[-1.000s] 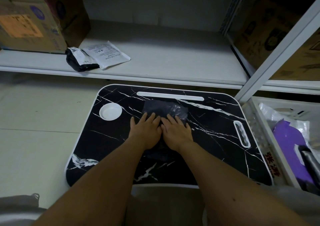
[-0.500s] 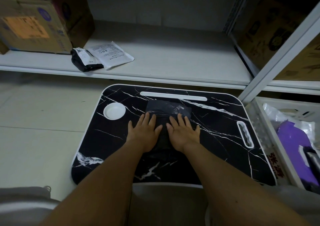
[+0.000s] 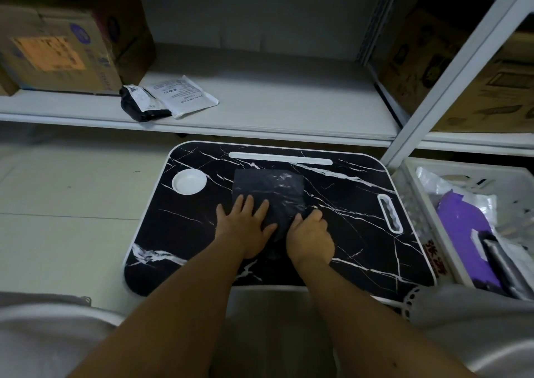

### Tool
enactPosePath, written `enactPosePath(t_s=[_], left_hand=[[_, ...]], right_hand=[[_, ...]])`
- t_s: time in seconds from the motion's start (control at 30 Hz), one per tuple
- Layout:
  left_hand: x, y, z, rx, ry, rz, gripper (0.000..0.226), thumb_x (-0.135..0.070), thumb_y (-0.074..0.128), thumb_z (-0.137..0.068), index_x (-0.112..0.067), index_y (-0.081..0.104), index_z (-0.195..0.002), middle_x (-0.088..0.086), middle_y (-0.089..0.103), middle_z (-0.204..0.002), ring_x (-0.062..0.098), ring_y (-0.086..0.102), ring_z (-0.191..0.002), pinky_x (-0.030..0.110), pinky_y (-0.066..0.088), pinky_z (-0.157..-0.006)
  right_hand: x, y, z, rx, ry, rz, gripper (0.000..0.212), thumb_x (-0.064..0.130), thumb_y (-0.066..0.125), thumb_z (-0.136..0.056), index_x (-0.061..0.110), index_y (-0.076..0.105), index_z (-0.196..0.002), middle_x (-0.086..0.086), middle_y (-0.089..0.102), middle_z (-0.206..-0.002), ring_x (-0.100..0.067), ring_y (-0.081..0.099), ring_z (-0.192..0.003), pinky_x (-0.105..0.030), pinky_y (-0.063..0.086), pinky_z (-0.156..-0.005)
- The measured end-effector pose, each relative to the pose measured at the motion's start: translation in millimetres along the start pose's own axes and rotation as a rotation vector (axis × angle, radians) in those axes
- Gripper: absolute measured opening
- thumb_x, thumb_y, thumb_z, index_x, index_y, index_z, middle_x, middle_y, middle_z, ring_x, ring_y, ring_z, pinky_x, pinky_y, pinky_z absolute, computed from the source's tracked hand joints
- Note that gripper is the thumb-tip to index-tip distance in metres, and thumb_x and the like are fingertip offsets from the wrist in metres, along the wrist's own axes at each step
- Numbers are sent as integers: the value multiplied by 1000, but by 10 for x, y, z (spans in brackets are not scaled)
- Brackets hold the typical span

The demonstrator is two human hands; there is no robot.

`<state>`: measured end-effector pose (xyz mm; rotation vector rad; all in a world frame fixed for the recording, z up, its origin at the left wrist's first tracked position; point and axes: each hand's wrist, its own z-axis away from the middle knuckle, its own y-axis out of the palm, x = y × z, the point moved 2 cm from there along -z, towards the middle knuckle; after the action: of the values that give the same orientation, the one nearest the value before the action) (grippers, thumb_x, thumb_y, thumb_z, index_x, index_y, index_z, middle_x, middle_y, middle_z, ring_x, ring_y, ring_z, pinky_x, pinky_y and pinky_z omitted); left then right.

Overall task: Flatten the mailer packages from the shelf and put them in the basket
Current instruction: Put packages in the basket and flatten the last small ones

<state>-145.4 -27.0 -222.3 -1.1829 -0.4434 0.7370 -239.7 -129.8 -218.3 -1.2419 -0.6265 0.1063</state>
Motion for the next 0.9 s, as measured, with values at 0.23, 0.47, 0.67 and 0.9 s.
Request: enactPosePath(t_s=[0.23,0.47,0.67,0.9], left_hand=[[26,-22,74,64,-204,42,71,-65,9,-94,-30,-14,-151,10,-3,-161,31,-7,-148,65,7,-111],[8,-44,73,85,-159,-2,70,-65,9,-94,-31,-15,-151,9,-9,-161,31,-10,-147,62,5,-114],[138,-55,62,6,-17,-100,64,-61,10,-96,-34,-14,-150,7,-15,-160,28,-14,-147,60,3,-115],[-90,49,143,-163,4,-17,59,-42,12,-102,-21,-10,-152,6,-17,-160,22,-17,-147,54,0,-118]], right_hand=[[-143,-126,2,153,115,-272,37,24,47,-101,7,37,-131,-18,61,-121,-35,58,-110,-33,36,-79],[-251,-85,129,7,40,-32,23,23,43,-102,10,37,-120,-11,67,-102,-30,64,-93,-33,37,-69],[-490,-168,-12,-115,53,109,22,21,41,-101,12,37,-121,-12,60,-117,-29,58,-106,-37,44,-79],[166,55,124,101,-594,188,50,40,24,-105,29,16,-153,-1,12,-162,-22,9,-149,-47,24,-115]])
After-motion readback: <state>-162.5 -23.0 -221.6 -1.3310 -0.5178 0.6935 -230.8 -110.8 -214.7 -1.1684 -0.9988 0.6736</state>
